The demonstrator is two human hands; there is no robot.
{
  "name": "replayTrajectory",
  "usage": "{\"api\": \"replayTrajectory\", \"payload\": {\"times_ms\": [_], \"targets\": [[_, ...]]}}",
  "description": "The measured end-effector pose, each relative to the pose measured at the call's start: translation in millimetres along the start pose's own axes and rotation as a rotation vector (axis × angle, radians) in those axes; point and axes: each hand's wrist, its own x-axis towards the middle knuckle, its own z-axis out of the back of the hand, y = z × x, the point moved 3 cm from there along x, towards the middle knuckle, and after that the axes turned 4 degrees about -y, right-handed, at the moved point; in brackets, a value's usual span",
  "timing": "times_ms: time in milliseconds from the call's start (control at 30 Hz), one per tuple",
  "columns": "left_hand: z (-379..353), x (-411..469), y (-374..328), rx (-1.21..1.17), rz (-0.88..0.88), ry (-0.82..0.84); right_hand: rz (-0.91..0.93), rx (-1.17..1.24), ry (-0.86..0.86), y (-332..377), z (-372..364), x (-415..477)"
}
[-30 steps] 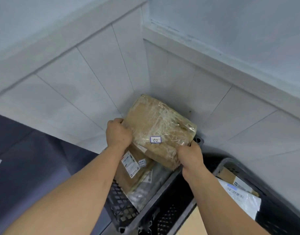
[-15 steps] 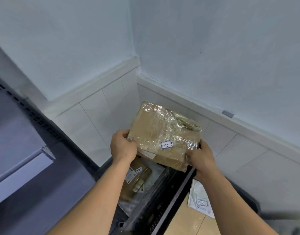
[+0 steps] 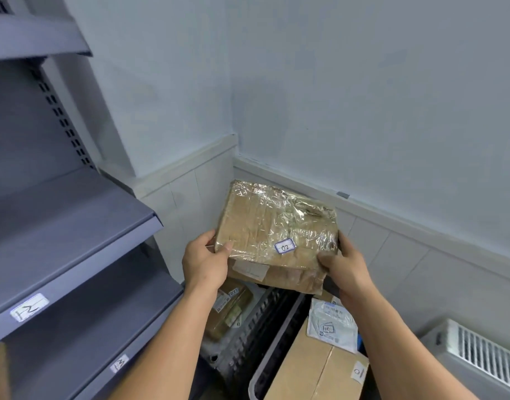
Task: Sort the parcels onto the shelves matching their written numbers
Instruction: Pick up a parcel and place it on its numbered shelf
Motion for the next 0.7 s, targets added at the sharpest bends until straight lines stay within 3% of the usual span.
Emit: {"api": "replayTrajectory", "payload": {"times_ms": [433, 700], "targets": [[89.9, -98.9, -18.0, -0.209, -0.092, -0.031, 0.251, -0.016, 0.257, 26.7, 15.6, -104.9], [131.7, -181.0, -5.8, -0.280, -0.118, -0.189, 0.376, -0.174, 0.478, 45.5, 31.9, -158.1]]}}
